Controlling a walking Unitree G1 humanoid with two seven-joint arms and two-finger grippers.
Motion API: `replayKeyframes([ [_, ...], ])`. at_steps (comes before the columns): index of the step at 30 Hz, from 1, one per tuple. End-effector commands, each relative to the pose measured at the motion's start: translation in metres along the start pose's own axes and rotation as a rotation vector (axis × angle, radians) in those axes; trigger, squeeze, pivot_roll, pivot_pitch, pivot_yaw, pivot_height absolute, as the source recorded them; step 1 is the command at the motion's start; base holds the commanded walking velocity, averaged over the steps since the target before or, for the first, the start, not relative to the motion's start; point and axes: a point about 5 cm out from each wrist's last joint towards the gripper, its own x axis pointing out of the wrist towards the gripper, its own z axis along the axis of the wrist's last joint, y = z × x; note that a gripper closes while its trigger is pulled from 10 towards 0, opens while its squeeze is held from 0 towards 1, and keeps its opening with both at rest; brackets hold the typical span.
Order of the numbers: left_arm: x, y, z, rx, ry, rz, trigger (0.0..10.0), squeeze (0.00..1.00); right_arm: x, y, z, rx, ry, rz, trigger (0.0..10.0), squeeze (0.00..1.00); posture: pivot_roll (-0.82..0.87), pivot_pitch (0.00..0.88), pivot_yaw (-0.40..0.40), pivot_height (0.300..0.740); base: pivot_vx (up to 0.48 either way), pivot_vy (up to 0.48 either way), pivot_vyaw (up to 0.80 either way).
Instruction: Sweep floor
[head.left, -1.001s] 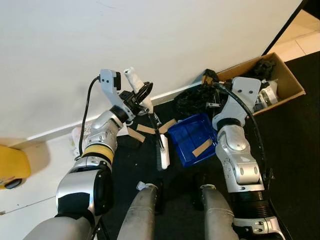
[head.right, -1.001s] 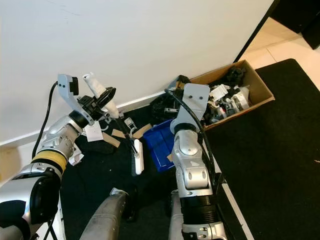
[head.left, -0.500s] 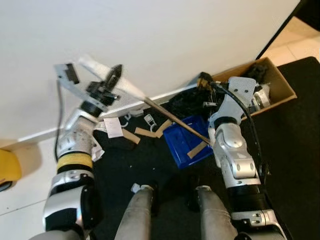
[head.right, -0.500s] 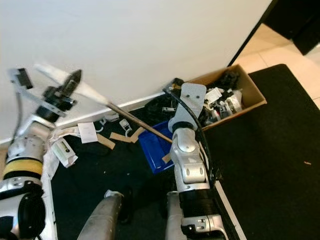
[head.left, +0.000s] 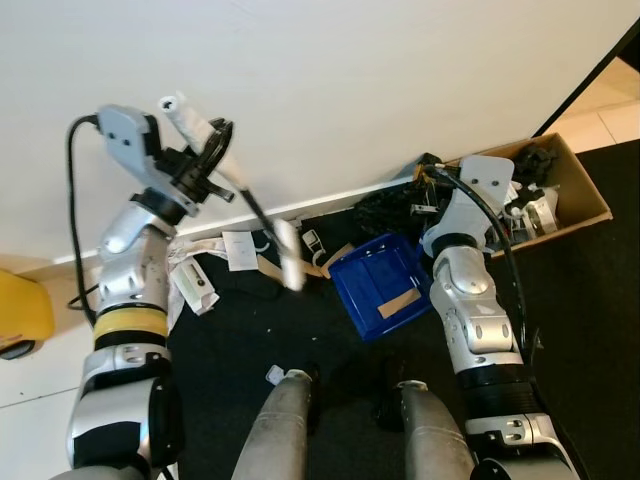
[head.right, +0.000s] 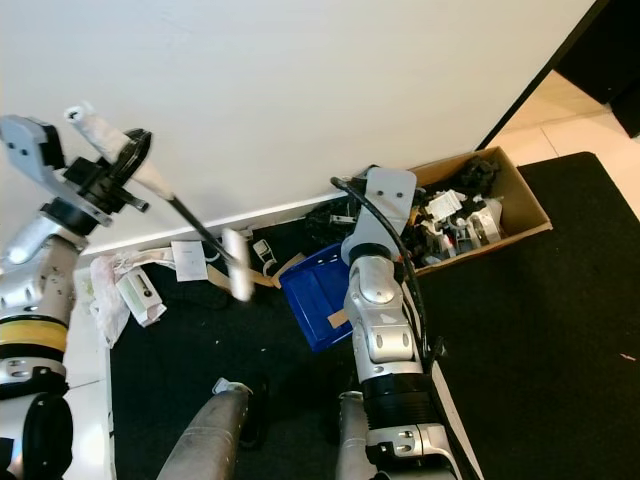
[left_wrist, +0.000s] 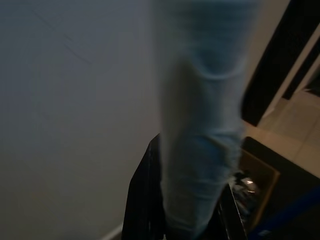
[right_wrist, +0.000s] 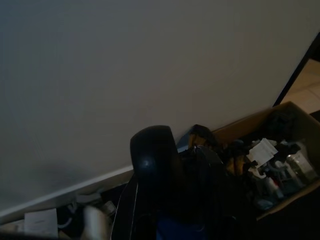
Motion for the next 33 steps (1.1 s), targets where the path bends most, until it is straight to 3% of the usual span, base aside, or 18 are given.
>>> replayKeyframes([
  [1,-0.005,-0.001,0.0,0.028,-0.008,0.029,10.0,0.0,-0.006,-0.006,-0.021,0.058,0.115,-0.022,10.0,0.0,0.19,0.3,0.013,0.74,0.0,0.0,0.0],
  [6,-0.016,0.004,-0.009,0.028,0.04,0.174,10.0,0.0,-0.001,-0.007,0.003,0.107,0.056,0.002,10.0,0.0,0.19,0.281,0.0,0.74,0.0,0.0,0.0],
  [9,-0.033,0.013,-0.014,0.053,0.104,0.33,10.0,0.0,0.005,-0.014,0.028,0.175,-0.001,0.003,10.0,0.0,0.21,0.259,-0.003,0.74,0.0,0.0,0.0],
  [13,-0.037,0.017,-0.014,0.057,0.117,0.371,10.0,0.0,0.006,-0.016,0.033,0.192,-0.013,0.002,10.0,0.0,0.21,0.257,-0.002,0.74,0.0,0.0,0.0],
  [14,-0.044,0.026,-0.009,0.063,0.176,0.481,10.0,0.0,0.006,-0.021,0.04,0.235,-0.025,0.002,10.0,0.0,0.23,0.244,0.003,0.74,0.0,0.0,0.0],
  [19,-0.045,0.023,-0.005,0.068,0.344,0.577,10.0,0.0,0.003,-0.023,0.051,0.371,-0.074,0.04,10.0,0.0,0.24,0.225,0.007,0.74,0.0,0.0,0.0],
  [21,-0.041,0.015,-0.007,0.002,0.357,0.587,10.0,0.0,0.002,-0.018,0.059,0.47,-0.107,0.091,10.0,0.0,0.25,0.207,0.005,0.74,0.0,0.0,0.0],
  [22,-0.041,0.015,-0.007,0.002,0.357,0.587,10.0,0.0,0.002,-0.018,0.059,0.47,-0.107,0.091,10.0,0.0,0.25,0.207,0.005,0.74,0.0,0.0,0.0],
  [23,-0.042,0.008,-0.013,-0.091,0.334,0.599,10.0,0.0,0.002,-0.016,0.063,0.492,-0.128,0.113,10.0,0.0,0.25,0.197,0.005,0.74,0.0,0.0,0.0],
  [24,-0.042,0.008,-0.013,-0.091,0.334,0.599,10.0,0.0,0.002,-0.016,0.063,0.492,-0.128,0.113,10.0,0.0,0.25,0.197,0.005,0.74,0.0,0.0,0.0],
  [25,-0.043,0.002,-0.016,-0.156,0.318,0.609,10.0,0.0,0.001,-0.014,0.066,0.504,-0.141,0.127,10.0,0.0,0.25,0.193,0.005,0.74,0.0,0.0,0.0],
  [26,-0.048,-0.002,-0.021,-0.21,0.311,0.659,10.0,0.0,0.001,-0.012,0.069,0.501,-0.154,0.14,10.0,0.0,0.25,0.184,0.004,0.74,0.0,0.0,0.0],
  [27,-0.048,-0.002,-0.021,-0.21,0.311,0.659,10.0,0.0,0.001,-0.012,0.069,0.501,-0.154,0.14,10.0,0.0,0.25,0.184,0.004,0.74,0.0,0.0,0.0],
  [30,-0.065,-0.016,-0.036,-0.296,0.312,0.797,10.0,0.0,0.001,-0.01,0.065,0.433,-0.151,0.146,10.0,0.0,0.25,0.155,-0.015,0.74,0.0,0.0,0.0],
  [33,-0.073,-0.034,-0.045,-0.447,0.342,0.784,10.0,0.0,0.0,-0.011,0.051,0.412,-0.108,0.131,10.0,0.0,0.25,0.15,-0.021,0.74,0.0,0.0,0.0],
])
